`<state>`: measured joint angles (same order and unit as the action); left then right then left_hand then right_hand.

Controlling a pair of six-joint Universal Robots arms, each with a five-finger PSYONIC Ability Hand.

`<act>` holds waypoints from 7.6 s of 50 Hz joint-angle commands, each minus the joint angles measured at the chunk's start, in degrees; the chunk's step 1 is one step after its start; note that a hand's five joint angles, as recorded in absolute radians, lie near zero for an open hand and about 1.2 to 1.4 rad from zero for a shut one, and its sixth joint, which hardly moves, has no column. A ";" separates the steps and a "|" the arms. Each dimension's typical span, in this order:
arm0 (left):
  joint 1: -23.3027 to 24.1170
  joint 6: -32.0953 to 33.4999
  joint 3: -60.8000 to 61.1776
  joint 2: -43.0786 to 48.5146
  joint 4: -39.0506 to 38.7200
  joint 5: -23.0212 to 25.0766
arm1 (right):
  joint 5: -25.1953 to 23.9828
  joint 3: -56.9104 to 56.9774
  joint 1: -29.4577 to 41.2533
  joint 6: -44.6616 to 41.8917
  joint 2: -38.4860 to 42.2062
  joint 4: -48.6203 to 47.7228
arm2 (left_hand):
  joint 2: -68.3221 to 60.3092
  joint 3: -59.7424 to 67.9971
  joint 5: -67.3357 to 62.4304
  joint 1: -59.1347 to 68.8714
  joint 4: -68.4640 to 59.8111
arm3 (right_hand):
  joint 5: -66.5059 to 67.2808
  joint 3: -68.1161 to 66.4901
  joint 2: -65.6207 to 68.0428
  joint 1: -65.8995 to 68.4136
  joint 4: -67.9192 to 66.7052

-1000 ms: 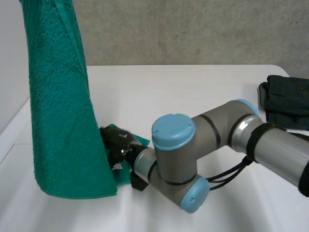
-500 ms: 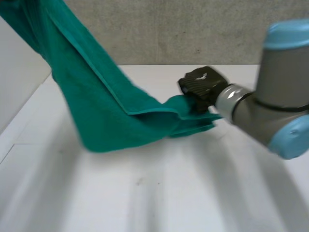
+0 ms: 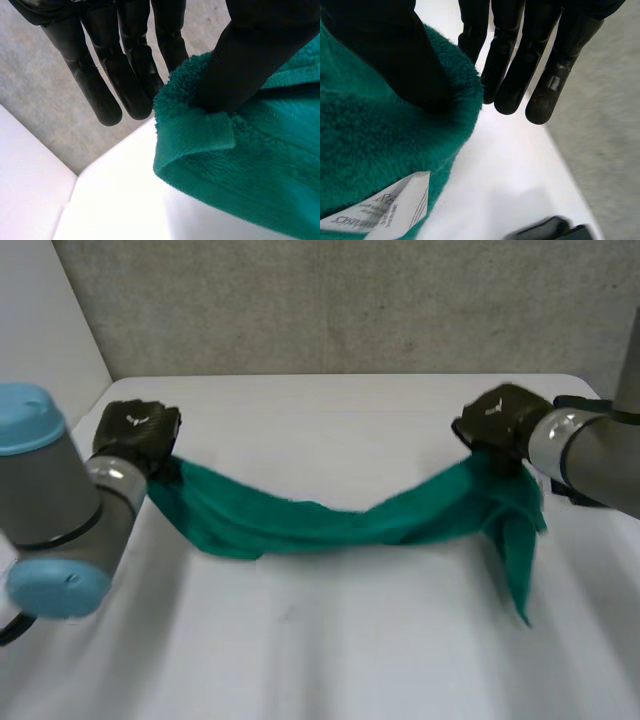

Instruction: Fold the laundry.

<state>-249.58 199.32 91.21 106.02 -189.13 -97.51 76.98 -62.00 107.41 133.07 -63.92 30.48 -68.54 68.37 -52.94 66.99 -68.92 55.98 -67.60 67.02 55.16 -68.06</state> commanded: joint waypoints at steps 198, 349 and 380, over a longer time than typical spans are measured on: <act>-6.18 3.53 -2.88 3.14 1.57 7.42 | -14.23 -53.93 -14.77 -2.90 -9.30 -40.76 | -11.46 11.63 -17.06 13.01 -11.08 | -31.51 33.14 -32.56 -20.70 33.60; -9.61 -5.26 7.22 -2.16 -22.07 11.63 | -10.89 -4.05 -7.04 17.17 1.68 -22.83 | -11.46 11.63 -17.06 13.01 -11.08 | 14.02 -12.40 12.98 24.84 -11.94; -13.04 17.58 18.30 -13.03 29.25 12.69 | -7.11 -27.81 -15.47 -16.59 -8.14 11.17 | -11.46 11.63 -17.06 13.01 -11.08 | 14.02 -12.40 12.98 24.84 -11.94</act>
<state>-262.26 206.65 104.51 99.10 -174.38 -85.40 69.51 -83.25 95.71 131.83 -64.95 28.66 -68.58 68.40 -52.95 66.99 -68.93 56.87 -67.45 66.88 56.11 -68.12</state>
